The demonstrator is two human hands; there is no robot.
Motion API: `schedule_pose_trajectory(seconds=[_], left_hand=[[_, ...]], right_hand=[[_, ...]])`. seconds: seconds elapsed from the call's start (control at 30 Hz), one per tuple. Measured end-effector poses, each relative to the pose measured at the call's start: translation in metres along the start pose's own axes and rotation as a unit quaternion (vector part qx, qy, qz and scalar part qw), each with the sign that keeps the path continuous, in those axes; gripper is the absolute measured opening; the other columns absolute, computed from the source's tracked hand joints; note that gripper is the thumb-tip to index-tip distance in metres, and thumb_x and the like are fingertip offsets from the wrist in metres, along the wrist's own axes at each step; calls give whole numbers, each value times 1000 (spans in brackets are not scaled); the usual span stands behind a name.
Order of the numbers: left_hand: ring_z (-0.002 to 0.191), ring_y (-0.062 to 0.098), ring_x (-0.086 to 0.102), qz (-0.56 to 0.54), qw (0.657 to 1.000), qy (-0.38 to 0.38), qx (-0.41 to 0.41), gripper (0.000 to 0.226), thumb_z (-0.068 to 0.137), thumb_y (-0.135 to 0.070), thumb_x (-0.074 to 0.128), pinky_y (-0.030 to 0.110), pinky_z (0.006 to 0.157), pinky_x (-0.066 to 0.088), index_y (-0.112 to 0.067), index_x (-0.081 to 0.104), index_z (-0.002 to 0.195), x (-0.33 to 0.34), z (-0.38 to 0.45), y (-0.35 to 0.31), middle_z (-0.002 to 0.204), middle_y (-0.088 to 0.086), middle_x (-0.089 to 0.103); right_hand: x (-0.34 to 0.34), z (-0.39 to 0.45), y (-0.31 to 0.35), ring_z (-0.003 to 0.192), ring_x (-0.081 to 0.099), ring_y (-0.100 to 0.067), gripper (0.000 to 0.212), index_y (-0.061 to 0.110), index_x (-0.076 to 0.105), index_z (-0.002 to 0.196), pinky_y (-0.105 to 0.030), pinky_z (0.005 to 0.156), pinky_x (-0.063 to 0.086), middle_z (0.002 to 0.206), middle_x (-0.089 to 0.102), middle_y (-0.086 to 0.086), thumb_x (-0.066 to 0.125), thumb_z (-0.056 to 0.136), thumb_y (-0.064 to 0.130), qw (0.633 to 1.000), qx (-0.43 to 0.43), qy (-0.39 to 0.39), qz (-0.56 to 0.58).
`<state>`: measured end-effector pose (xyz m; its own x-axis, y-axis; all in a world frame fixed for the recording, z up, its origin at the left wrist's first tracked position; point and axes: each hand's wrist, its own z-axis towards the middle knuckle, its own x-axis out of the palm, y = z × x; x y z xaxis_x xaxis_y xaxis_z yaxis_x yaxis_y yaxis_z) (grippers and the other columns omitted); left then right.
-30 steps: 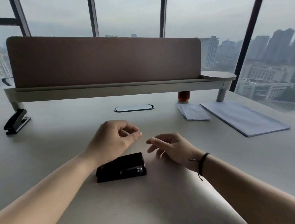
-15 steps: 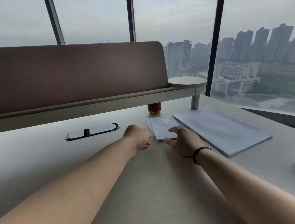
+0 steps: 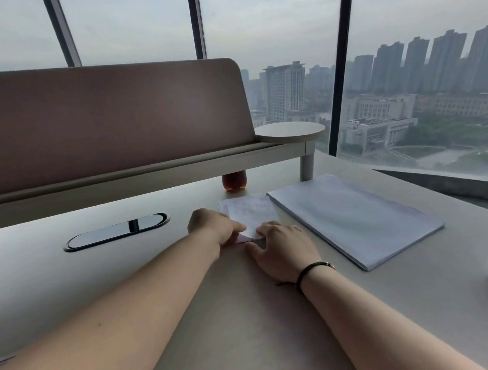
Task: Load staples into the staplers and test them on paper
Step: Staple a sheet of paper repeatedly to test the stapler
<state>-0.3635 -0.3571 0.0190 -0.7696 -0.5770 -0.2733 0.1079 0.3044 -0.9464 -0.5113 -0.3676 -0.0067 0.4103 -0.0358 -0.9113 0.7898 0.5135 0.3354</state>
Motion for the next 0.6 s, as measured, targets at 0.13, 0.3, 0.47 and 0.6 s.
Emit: schedule_pose_trajectory(seconds=[0.13,0.3,0.47,0.6], left_hand=[[89,30,72,62,997,-2,42,44,55,0,87,38,84,60,-8,70,95,7,-9,-3,102,13,73],[87,22,71,114,976,-10,183,31,73,-1,79,28,77,58,-14,71,100,-3,-28,-14,95,4,75],[81,25,72,2,979,55,194,24,77,6,77,30,73,62,-7,67,95,-49,-72,-22,96,16,74],[80,19,69,-63,981,107,151,26,78,8,75,23,69,60,0,67,101,-102,-117,-12,101,19,74]], right_hand=[[2,0,-2,116,58,-23,47,23,65,111,-36,100,39,129,63,1,45,87,57,1000,1,6,2],[-7,-2,-2,141,36,-22,78,23,39,144,-42,115,29,155,37,-1,44,84,72,990,39,-82,108],[-25,-12,-1,135,42,-25,96,15,22,152,-45,112,37,149,40,-10,61,79,64,917,116,-165,344],[-54,-29,17,87,69,-23,63,10,50,137,-41,80,54,112,70,-9,72,84,38,795,129,-84,587]])
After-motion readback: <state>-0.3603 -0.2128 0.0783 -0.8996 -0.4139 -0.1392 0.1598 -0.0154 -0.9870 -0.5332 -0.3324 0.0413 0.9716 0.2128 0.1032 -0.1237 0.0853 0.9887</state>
